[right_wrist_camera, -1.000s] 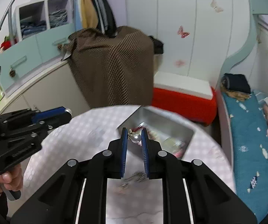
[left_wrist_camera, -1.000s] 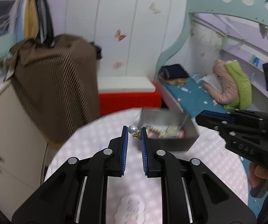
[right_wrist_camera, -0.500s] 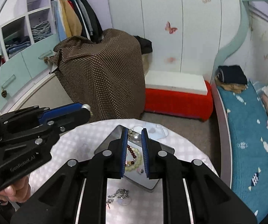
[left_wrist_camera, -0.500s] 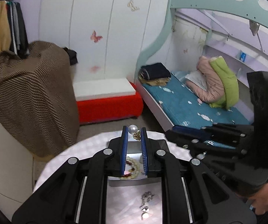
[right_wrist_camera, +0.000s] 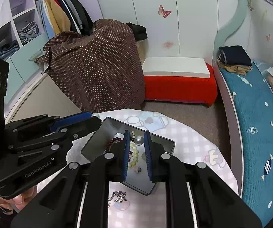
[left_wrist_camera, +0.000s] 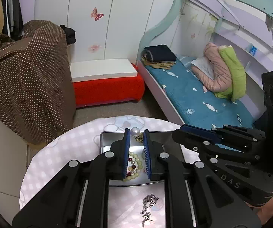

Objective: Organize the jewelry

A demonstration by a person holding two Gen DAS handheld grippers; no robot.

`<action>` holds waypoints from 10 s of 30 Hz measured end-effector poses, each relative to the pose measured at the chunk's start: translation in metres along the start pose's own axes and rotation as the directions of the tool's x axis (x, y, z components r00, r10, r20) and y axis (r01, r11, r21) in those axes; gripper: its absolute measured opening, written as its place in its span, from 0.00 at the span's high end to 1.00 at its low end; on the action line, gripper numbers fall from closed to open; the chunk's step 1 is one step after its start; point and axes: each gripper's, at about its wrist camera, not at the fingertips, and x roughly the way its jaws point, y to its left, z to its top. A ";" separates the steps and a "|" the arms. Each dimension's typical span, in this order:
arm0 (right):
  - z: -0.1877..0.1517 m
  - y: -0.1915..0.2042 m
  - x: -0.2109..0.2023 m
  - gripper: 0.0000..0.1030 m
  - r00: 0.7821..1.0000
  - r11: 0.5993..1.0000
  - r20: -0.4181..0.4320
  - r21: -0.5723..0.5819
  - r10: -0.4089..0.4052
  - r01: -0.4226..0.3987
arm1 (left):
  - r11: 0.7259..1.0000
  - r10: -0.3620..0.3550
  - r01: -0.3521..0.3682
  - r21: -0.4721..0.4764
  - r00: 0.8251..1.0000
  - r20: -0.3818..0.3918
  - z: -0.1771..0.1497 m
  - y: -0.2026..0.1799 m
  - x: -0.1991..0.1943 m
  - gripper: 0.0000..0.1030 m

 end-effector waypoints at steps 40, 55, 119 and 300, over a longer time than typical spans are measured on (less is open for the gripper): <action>-0.052 0.007 -0.108 0.07 0.958 0.985 0.243 0.113 -0.155 0.131 | 0.970 0.240 -0.229 -0.079 0.947 0.214 -0.074 0.010 -0.129 0.06; -0.126 -0.002 -0.102 0.07 0.968 0.971 0.134 0.134 -0.213 0.196 | 0.979 0.201 -0.202 0.006 0.979 0.036 -0.159 -0.018 -0.074 0.06; -0.148 0.004 -0.032 0.07 0.991 0.987 -0.048 0.097 -0.124 0.128 | 1.000 0.022 -0.020 0.022 0.995 -0.092 -0.170 0.010 0.004 0.74; -0.203 0.154 -0.254 0.07 0.872 0.967 0.428 0.013 -0.235 0.255 | 0.898 0.439 -0.389 -0.204 0.769 0.464 -0.241 -0.072 -0.374 0.05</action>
